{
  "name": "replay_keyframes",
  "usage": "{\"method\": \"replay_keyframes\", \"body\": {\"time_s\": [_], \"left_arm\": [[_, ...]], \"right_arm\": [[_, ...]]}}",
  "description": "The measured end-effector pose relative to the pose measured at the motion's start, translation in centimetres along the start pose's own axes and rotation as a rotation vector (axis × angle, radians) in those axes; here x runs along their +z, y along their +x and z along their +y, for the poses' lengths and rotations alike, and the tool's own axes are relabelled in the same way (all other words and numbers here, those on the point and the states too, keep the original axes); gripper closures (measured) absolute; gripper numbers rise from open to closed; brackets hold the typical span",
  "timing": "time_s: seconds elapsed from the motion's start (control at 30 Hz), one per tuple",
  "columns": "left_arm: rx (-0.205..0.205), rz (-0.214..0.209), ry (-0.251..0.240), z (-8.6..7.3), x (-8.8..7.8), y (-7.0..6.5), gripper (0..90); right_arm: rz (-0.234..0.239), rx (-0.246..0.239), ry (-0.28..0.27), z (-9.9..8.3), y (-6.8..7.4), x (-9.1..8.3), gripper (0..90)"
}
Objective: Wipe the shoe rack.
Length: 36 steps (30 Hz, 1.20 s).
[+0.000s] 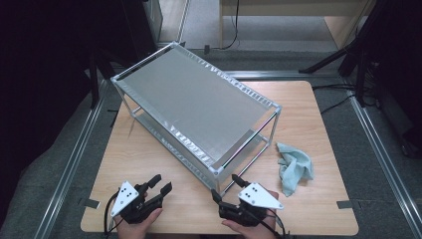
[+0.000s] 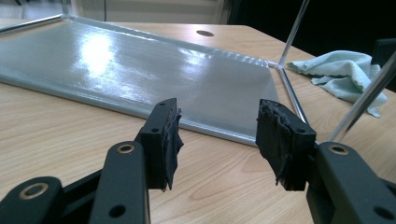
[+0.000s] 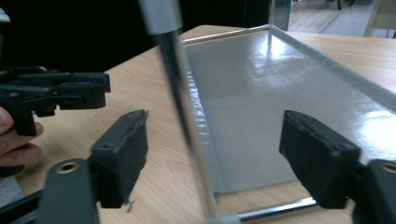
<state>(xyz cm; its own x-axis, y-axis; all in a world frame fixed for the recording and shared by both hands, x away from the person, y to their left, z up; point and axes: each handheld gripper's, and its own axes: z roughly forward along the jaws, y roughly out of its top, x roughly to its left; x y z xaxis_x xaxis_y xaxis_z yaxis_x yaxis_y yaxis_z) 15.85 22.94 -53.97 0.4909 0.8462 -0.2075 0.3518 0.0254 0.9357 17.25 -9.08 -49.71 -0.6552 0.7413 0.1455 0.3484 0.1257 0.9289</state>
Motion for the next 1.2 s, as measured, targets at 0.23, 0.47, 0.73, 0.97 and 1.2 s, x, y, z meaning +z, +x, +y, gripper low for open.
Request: {"method": "replay_keyframes", "body": {"time_s": [0.23,0.47,0.73,0.97,1.2], "left_arm": [[-0.003,-0.002,0.012,-0.3,0.6,-0.1,46.6],[-0.038,0.043,0.001,0.4,0.5,0.7,44.4],[-0.035,0.145,0.004,0.9,1.4,3.4,43.2],[-0.035,0.241,0.009,2.4,3.4,7.5,42.6],[-0.055,0.356,-0.019,4.0,5.7,11.4,42.8]], "right_arm": [[-0.059,-0.026,0.002,-0.2,1.3,1.7,61.6],[-0.117,-0.036,-0.013,-0.4,-1.8,0.0,79.7],[-0.159,-0.006,-0.024,-0.8,-6.7,-3.6,79.7],[-0.17,-0.004,-0.026,-1.3,-8.6,-6.0,79.6],[-0.17,0.013,-0.032,-1.5,-9.4,-6.8,79.3]]}}
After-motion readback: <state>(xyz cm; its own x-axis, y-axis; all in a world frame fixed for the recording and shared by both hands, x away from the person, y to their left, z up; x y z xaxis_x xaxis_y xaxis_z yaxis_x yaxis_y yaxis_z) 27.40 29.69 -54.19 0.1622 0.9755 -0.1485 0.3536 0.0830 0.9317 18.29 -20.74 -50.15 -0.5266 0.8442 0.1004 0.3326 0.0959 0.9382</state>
